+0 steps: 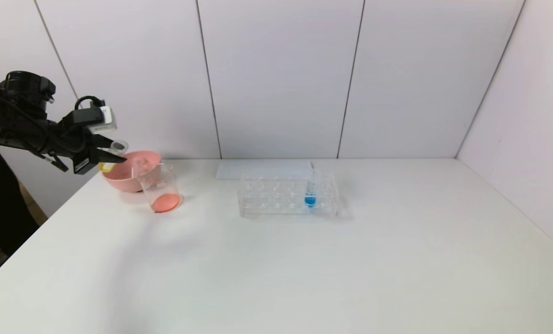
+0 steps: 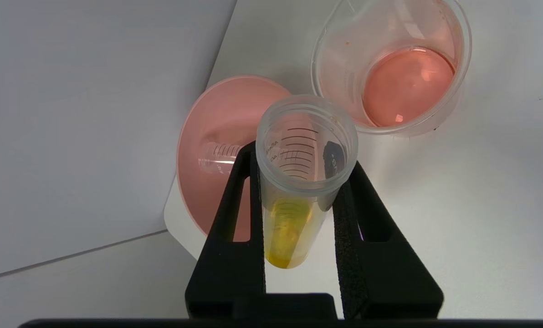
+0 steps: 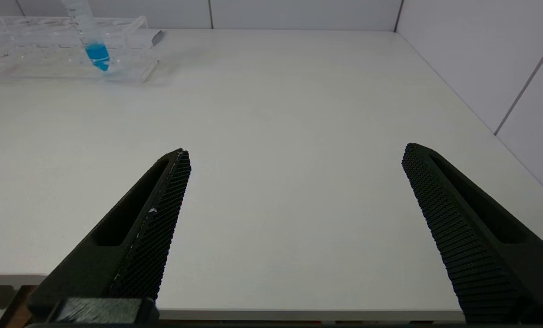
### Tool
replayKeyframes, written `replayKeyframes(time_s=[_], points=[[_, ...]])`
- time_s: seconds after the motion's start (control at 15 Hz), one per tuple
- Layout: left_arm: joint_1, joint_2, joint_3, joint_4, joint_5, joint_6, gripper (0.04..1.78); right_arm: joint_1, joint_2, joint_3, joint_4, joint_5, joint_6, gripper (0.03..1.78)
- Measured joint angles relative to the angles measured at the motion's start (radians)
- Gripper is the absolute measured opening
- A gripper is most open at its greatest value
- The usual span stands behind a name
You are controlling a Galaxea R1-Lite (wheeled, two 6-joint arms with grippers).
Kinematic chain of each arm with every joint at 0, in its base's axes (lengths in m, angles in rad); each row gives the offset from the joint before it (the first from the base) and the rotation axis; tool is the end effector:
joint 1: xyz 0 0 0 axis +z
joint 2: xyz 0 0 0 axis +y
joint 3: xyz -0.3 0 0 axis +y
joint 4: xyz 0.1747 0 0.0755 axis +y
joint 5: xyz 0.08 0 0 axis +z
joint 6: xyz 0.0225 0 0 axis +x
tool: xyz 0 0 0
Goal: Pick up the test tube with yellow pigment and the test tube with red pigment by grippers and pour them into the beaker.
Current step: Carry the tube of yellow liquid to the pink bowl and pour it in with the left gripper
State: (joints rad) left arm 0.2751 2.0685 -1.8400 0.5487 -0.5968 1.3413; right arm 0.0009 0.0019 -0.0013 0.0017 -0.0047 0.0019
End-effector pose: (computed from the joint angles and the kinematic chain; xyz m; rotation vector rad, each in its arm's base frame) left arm 0.3891 0.0967 0.2284 0.9437 0.3775 -0.7030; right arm -0.0228 -0.0001 0.0757 0.0019 0.0023 -0.0038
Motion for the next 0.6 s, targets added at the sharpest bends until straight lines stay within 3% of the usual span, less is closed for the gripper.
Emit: replayKeyframes(time_s=[0.6], points=[[0.005, 0.027, -0.057, 0.011, 0.001, 0.079, 0.44, 0.0, 0.0, 0.0, 0.0, 0.0, 0.0, 1.7]])
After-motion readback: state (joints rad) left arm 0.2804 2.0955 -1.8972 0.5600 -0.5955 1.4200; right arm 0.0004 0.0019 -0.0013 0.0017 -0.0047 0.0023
